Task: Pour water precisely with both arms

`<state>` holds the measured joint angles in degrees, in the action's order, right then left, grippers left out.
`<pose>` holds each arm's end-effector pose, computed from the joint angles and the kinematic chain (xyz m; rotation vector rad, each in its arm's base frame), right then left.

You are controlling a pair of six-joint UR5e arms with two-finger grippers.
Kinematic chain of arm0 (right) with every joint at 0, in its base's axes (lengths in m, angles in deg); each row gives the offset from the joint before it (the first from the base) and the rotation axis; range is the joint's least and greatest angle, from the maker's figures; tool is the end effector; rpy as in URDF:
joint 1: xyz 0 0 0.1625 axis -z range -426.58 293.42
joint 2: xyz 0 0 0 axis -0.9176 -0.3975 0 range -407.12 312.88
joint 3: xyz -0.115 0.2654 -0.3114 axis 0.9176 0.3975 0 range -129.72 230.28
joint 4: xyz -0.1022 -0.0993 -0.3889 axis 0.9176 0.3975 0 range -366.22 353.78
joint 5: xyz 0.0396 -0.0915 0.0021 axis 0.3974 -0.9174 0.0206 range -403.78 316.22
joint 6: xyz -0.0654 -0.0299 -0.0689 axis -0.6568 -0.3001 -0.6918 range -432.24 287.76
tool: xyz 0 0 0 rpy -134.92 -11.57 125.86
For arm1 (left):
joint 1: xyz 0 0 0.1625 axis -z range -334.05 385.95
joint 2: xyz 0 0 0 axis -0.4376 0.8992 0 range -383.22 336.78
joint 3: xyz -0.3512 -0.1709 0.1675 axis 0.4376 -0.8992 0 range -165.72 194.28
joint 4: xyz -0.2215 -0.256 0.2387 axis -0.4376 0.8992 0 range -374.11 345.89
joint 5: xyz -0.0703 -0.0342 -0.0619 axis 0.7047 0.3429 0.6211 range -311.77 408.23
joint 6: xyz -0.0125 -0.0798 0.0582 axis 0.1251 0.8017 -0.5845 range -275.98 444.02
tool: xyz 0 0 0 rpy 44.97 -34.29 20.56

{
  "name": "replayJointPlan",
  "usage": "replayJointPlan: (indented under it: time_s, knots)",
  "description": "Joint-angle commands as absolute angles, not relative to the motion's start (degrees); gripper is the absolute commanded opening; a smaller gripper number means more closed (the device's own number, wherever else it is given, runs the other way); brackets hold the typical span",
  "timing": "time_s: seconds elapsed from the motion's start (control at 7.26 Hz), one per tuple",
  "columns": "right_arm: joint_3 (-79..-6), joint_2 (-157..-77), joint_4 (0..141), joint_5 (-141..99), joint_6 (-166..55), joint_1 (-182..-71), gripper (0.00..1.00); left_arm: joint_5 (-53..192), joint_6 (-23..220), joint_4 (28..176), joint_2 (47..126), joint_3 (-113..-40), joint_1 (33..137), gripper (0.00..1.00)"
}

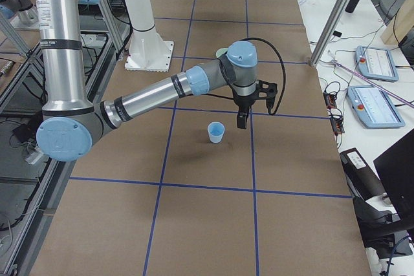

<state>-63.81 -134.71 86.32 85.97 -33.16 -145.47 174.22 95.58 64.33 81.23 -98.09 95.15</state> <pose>-0.0263 -0.4952 0.4416 0.0737 -0.7919 0.3174 0.1235 -0.5356 0.3693 0.2378 0.7142 0.2921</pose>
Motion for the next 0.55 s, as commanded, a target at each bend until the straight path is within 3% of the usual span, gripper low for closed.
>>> replayJointPlan:
  time_s: [0.0, 0.14, 0.41]
  knots:
    - [-69.6, -134.7, 86.5, 78.8, -17.4, -138.0, 1.0, 179.5, 74.0, 64.2, 76.8, -89.0, 107.7, 1.0]
    - [-72.4, -134.7, 86.5, 75.9, -10.3, -134.7, 1.0, 180.1, 66.5, 64.4, 75.7, -84.6, 111.4, 1.0]
    - [-77.8, -137.2, 86.7, 68.8, -3.5, -129.7, 1.0, 180.1, 63.9, 64.9, 74.1, -82.9, 112.7, 1.0]
